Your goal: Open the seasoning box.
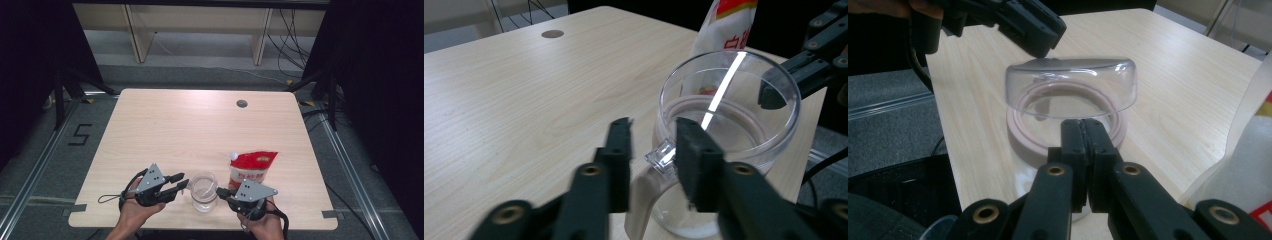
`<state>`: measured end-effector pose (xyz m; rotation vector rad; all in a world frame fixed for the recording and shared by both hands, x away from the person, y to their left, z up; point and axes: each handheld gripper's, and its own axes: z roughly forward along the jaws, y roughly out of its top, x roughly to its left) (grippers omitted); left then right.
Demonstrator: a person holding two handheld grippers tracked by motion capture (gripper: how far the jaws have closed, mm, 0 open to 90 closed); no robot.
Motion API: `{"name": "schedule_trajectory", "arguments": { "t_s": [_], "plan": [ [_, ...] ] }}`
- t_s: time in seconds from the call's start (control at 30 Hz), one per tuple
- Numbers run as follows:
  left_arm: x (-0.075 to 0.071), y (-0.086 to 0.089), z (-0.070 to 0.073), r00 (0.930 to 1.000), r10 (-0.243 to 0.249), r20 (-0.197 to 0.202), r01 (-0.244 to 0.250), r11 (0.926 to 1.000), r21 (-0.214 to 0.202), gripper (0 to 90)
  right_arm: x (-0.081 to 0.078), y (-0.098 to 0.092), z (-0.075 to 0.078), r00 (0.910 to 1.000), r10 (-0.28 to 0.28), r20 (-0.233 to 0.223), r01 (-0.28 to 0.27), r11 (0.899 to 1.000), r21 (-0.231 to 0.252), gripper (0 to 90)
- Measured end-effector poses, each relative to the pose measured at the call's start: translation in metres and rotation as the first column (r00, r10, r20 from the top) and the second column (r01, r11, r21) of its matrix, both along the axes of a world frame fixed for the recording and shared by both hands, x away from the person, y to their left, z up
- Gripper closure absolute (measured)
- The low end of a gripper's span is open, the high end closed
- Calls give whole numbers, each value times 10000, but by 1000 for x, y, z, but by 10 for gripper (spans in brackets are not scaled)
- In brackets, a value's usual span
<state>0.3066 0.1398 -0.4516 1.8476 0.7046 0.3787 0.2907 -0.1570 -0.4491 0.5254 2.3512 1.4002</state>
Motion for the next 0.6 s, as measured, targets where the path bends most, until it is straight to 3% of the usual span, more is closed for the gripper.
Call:
{"name": "schedule_trajectory", "arguments": {
  "t_s": [0.03, 0.13, 0.17, 0.2, 0.23, 0.3, 0.43, 0.5, 0.6],
  "plan": [
    [-1, 2, -3, 10000, 36, -25, -37, 9998, -219, 602, -1, 1, 0, 9998, -52, -207, 54, 9999, 85, 877],
    [-2, 8, -6, 9998, 153, 103, -153, 9999, -26, 479, -1, 2, 0, 9998, -91, -186, 92, 9999, 71, 877],
    [-3, 10, -7, 9996, 262, 70, -262, 9996, -57, 447, -1, 2, 0, 9995, -174, -276, 176, 9998, 78, 878],
    [-4, 13, -8, 9994, 352, -12, -352, 9993, -138, 410, 0, 4, 0, 9999, -108, 7, 108, 9999, 105, 878],
    [-4, 16, -9, 9997, 254, -50, -255, 9995, -193, 386, -1, 4, 1, 9999, -67, -146, 69, 9999, 73, 878],
    [-7, 19, -11, 9991, 237, -341, -243, 9996, -169, 348, 0, 6, 2, 10000, -27, -57, 28, 9999, 139, 878],
    [-11, 24, -17, 9988, 72, -482, -70, 10000, 56, 305, 1, 8, 6, 10000, 25, -2, -25, 9998, 191, 878],
    [-12, 26, -20, 9992, -38, -410, 55, 9991, 420, 290, 2, 9, 9, 9999, 8, 136, -10, 9999, 162, 878],
    [-15, 26, -25, 9977, 62, -680, -27, 9987, 504, 247, 2, 13, 12, 9998, 46, 194, -50, 9997, 250, 879]
  ]
}}
